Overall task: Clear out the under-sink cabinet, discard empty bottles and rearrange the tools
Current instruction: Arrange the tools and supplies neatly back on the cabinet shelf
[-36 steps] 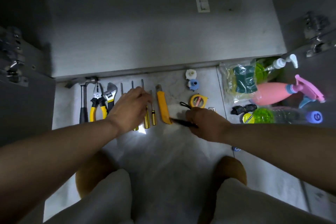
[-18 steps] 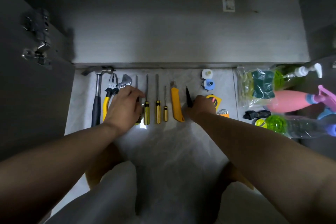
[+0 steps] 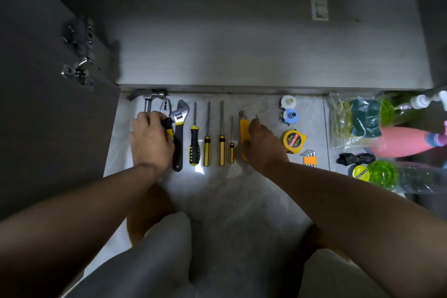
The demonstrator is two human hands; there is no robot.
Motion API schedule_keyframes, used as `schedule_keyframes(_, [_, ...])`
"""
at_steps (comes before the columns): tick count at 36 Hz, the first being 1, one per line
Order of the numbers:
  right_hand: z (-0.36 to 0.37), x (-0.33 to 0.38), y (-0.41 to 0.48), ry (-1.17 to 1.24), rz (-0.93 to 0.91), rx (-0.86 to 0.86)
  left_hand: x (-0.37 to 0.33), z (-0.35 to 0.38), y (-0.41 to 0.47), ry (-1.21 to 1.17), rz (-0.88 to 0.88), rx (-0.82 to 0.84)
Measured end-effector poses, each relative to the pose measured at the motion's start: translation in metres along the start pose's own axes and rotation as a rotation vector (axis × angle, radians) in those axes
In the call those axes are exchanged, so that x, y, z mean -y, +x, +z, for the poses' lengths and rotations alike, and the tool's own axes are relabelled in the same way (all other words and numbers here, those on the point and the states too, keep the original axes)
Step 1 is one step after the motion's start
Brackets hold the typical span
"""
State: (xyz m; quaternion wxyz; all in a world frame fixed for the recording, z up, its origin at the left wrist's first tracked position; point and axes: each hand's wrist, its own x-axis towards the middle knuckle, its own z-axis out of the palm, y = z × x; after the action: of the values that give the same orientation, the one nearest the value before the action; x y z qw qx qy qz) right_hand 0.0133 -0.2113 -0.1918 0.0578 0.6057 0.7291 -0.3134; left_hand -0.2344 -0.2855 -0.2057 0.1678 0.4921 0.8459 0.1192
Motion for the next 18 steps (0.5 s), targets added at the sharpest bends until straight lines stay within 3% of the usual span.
schedule_keyframes(3, [0.001, 0.012, -0.004, 0.023, -0.142, 0.023, 0.003, -0.001, 0.004, 0.002, -0.180, -0.005])
schedule_keyframes(7, [0.006, 0.025, -0.005, 0.086, -0.178, 0.091, 0.008, -0.001, 0.007, -0.053, -0.446, 0.043])
schedule_keyframes(18, [0.014, 0.034, -0.004, 0.127, -0.218, 0.143, 0.035, -0.002, 0.015, -0.156, -0.583, 0.181])
